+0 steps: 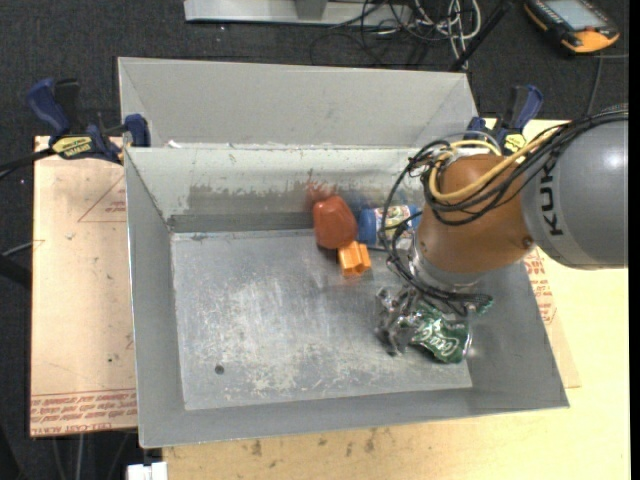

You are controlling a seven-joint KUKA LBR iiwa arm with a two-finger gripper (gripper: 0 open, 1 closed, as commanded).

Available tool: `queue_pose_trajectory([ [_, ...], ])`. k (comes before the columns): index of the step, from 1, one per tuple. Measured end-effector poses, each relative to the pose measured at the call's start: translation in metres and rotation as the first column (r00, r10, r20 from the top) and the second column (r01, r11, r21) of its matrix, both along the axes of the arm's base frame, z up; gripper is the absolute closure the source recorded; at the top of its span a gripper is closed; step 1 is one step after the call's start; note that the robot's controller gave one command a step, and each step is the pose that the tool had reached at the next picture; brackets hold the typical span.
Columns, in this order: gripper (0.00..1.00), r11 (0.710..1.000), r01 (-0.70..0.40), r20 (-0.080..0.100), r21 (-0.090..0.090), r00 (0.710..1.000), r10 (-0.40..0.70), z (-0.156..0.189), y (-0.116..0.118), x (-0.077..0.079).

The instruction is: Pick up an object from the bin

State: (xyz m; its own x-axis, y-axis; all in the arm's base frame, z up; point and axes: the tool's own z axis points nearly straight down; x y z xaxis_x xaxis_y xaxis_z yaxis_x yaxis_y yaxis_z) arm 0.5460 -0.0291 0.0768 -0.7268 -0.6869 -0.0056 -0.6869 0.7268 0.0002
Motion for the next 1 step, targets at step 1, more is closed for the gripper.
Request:
queue_pose_trajectory([
  [1, 1.00, 0.995, -0.100, 0.000, -0.001, 0.995, 0.100, 0.0017, -0.0027, 0.0001],
])
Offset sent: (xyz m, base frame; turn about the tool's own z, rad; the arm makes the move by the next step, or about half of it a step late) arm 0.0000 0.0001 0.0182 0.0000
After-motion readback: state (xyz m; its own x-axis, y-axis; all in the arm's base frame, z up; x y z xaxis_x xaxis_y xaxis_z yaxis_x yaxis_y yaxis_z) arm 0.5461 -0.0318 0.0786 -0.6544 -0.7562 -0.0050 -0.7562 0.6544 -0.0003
